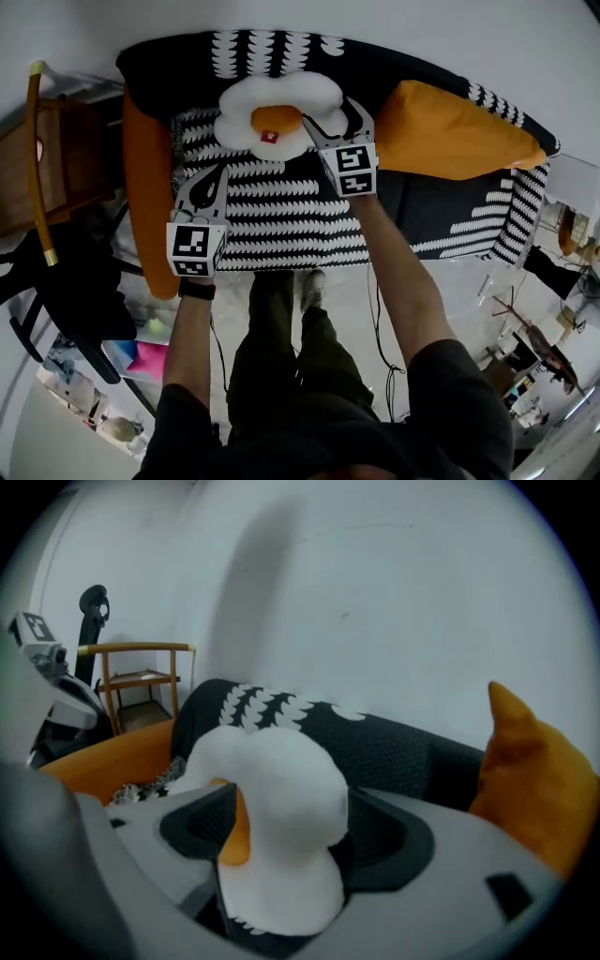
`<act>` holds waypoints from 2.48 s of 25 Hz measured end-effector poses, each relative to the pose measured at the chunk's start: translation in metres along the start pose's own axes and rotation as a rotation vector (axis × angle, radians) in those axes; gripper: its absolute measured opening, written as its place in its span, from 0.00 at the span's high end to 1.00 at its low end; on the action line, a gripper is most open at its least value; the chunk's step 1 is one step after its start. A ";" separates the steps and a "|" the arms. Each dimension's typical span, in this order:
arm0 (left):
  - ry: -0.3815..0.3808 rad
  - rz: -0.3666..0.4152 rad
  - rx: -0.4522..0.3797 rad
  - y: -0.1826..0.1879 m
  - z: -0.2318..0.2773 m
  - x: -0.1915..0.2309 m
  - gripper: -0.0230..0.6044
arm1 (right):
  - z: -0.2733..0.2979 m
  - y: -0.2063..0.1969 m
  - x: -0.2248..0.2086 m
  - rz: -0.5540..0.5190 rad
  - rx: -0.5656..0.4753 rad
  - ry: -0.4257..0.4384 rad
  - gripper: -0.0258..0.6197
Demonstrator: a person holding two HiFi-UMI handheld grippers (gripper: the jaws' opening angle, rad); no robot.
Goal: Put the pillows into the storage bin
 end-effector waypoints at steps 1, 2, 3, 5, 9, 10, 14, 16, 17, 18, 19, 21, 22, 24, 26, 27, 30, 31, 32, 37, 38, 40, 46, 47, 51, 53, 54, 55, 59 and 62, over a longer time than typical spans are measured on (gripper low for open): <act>-0.001 -0.004 0.003 -0.006 0.003 0.003 0.96 | 0.012 -0.004 -0.001 -0.002 0.008 -0.006 0.38; -0.002 -0.008 0.007 -0.011 0.005 0.005 0.96 | 0.023 -0.007 -0.001 -0.003 0.014 -0.010 0.38; -0.004 -0.013 0.012 -0.017 0.006 0.007 0.96 | 0.032 -0.009 -0.001 -0.009 0.019 -0.012 0.38; -0.008 -0.023 0.025 -0.028 0.006 0.008 0.96 | 0.041 -0.011 0.001 -0.035 0.026 -0.013 0.45; -0.009 -0.037 0.046 -0.043 0.002 0.008 0.96 | 0.035 -0.009 0.010 -0.076 0.004 -0.006 0.73; -0.007 -0.040 0.048 -0.044 0.000 0.006 0.96 | 0.031 -0.009 0.012 -0.074 0.001 -0.004 0.75; -0.008 -0.028 0.048 -0.035 -0.008 -0.003 0.96 | 0.011 -0.003 0.019 -0.075 -0.006 0.011 0.78; -0.010 -0.017 0.039 -0.026 -0.011 -0.007 0.96 | -0.002 0.003 0.023 -0.091 -0.020 0.018 0.78; -0.009 -0.012 0.036 -0.021 -0.013 -0.009 0.96 | -0.009 0.006 0.024 -0.102 -0.028 0.019 0.78; -0.009 -0.008 0.033 -0.017 -0.016 -0.011 0.96 | -0.018 0.010 0.025 -0.116 -0.035 0.016 0.79; -0.007 -0.006 0.029 -0.012 -0.019 -0.012 0.96 | -0.027 0.014 0.025 -0.129 -0.042 0.010 0.79; -0.006 -0.002 0.016 -0.001 -0.024 -0.014 0.96 | -0.045 0.024 0.022 -0.142 -0.055 -0.004 0.79; -0.008 0.000 0.009 0.005 -0.026 -0.016 0.96 | -0.055 0.030 0.018 -0.144 -0.062 -0.013 0.79; -0.019 0.007 -0.004 0.020 -0.028 -0.023 0.96 | -0.077 0.041 0.008 -0.130 -0.079 -0.030 0.79; -0.036 0.023 -0.017 0.036 -0.029 -0.034 0.96 | -0.102 0.055 -0.005 -0.110 -0.098 -0.050 0.79; -0.045 0.033 -0.025 0.046 -0.028 -0.040 0.96 | -0.115 0.062 -0.013 -0.103 -0.109 -0.062 0.79; -0.075 0.068 -0.045 0.076 -0.024 -0.060 0.96 | -0.152 0.085 -0.039 -0.087 -0.143 -0.102 0.79; -0.088 0.083 -0.051 0.085 -0.021 -0.068 0.96 | -0.164 0.091 -0.049 -0.083 -0.154 -0.118 0.79; -0.101 0.098 -0.057 0.095 -0.018 -0.076 0.96 | -0.176 0.096 -0.059 -0.079 -0.165 -0.134 0.79; -0.152 0.173 -0.077 0.133 0.005 -0.132 0.96 | -0.230 0.104 -0.117 -0.021 -0.217 -0.208 0.79; -0.158 0.187 -0.079 0.138 0.010 -0.145 0.96 | -0.241 0.103 -0.129 -0.013 -0.229 -0.221 0.79; -0.167 0.211 -0.085 0.146 0.018 -0.172 0.96 | -0.262 0.097 -0.153 -0.001 -0.252 -0.245 0.79; -0.186 0.272 -0.088 0.161 0.046 -0.260 0.96 | -0.324 0.060 -0.230 0.050 -0.283 -0.305 0.79; -0.193 0.275 -0.088 0.162 0.052 -0.277 0.96 | -0.336 0.051 -0.244 0.054 -0.282 -0.316 0.79; -0.251 0.298 -0.076 0.168 0.090 -0.356 0.96 | -0.385 0.012 -0.307 0.075 -0.266 -0.375 0.79; -0.299 0.320 -0.063 0.169 0.112 -0.400 0.96 | -0.413 -0.011 -0.340 0.094 -0.253 -0.418 0.79; -0.327 0.333 -0.057 0.170 0.124 -0.423 0.96 | -0.428 -0.024 -0.357 0.106 -0.246 -0.445 0.79; -0.358 0.348 -0.052 0.171 0.137 -0.448 0.96 | -0.444 -0.039 -0.374 0.120 -0.237 -0.477 0.79; -0.510 0.424 -0.008 0.166 0.196 -0.550 0.96 | -0.509 -0.116 -0.443 0.197 -0.175 -0.627 0.79; -0.604 0.462 0.035 0.147 0.242 -0.621 0.96 | -0.551 -0.183 -0.488 0.254 -0.122 -0.720 0.79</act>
Point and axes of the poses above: the fingertips, and each gripper's own axes: z forward along the fingers, x to its left, y out of its top, the point moved 1 cm from there along -z, backward along the fingers, and after that the axes turned 13 degrees about -y, right-handed, at the moved point
